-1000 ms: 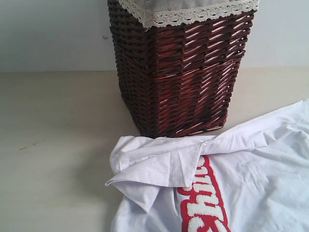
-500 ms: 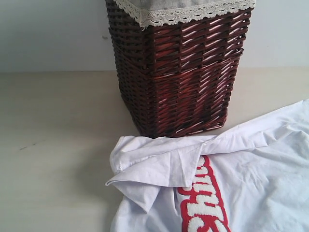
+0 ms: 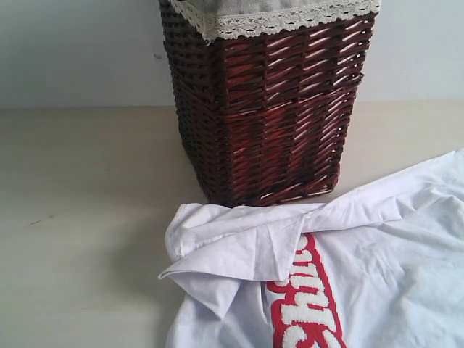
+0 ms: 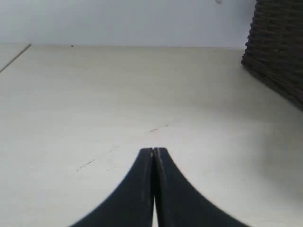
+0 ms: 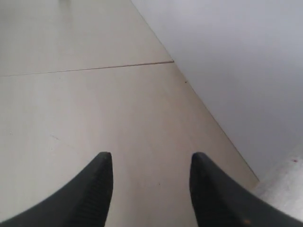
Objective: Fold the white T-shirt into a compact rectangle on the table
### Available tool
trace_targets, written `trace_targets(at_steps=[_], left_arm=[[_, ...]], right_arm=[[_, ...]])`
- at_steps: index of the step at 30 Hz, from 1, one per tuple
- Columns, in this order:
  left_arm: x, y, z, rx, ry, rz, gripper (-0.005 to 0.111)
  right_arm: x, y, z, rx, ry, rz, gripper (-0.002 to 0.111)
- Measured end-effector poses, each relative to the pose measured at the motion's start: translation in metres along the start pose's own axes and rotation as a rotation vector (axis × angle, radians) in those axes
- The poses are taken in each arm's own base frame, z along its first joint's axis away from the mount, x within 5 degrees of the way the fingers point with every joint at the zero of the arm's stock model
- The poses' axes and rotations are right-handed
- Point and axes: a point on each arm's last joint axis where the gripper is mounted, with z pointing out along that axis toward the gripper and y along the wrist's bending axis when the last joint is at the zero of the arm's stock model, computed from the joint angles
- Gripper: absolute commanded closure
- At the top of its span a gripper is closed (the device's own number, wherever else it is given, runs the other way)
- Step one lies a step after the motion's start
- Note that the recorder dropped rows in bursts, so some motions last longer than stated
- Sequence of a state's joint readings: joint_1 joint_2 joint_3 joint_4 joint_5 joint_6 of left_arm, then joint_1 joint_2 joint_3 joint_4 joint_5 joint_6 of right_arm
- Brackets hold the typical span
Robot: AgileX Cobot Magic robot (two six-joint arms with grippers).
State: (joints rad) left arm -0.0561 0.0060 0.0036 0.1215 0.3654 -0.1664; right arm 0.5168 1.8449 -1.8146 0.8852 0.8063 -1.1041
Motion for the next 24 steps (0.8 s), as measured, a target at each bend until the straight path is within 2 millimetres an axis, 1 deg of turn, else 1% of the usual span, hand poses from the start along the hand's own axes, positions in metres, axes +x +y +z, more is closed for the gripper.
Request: trace_targets(at_steps=[1, 2, 4, 6, 7, 10, 20, 24], left_arm=[[0.000, 0.000, 0.000, 0.000, 0.000, 0.000, 0.107], [0.000, 0.000, 0.000, 0.000, 0.000, 0.000, 0.107], [0.000, 0.000, 0.000, 0.000, 0.000, 0.000, 0.107], [0.000, 0.000, 0.000, 0.000, 0.000, 0.000, 0.107], [0.000, 0.000, 0.000, 0.000, 0.000, 0.000, 0.107], [0.000, 0.000, 0.000, 0.000, 0.000, 0.000, 0.107], [0.000, 0.000, 0.000, 0.000, 0.000, 0.000, 0.107], [0.000, 0.000, 0.000, 0.000, 0.000, 0.000, 0.107]], right_arm=[[0.001, -0.001, 0.000, 0.014, 0.011, 0.013, 0.066], [0.000, -0.004, -0.002, 0.093, 0.042, 0.041, 0.067], [0.000, -0.008, -0.005, 0.166, 0.072, 0.062, 0.068], [0.000, -0.014, -0.014, 0.268, 0.111, 0.059, 0.068], [-0.001, -0.014, -0.017, 0.292, 0.127, 0.052, 0.068], [-0.005, -0.017, -0.034, 0.379, 0.168, 0.005, 0.068], [-0.004, -0.016, -0.065, 0.495, 0.326, -0.006, 0.068], [0.001, -0.015, -0.073, 0.522, 0.416, -0.010, 0.068]])
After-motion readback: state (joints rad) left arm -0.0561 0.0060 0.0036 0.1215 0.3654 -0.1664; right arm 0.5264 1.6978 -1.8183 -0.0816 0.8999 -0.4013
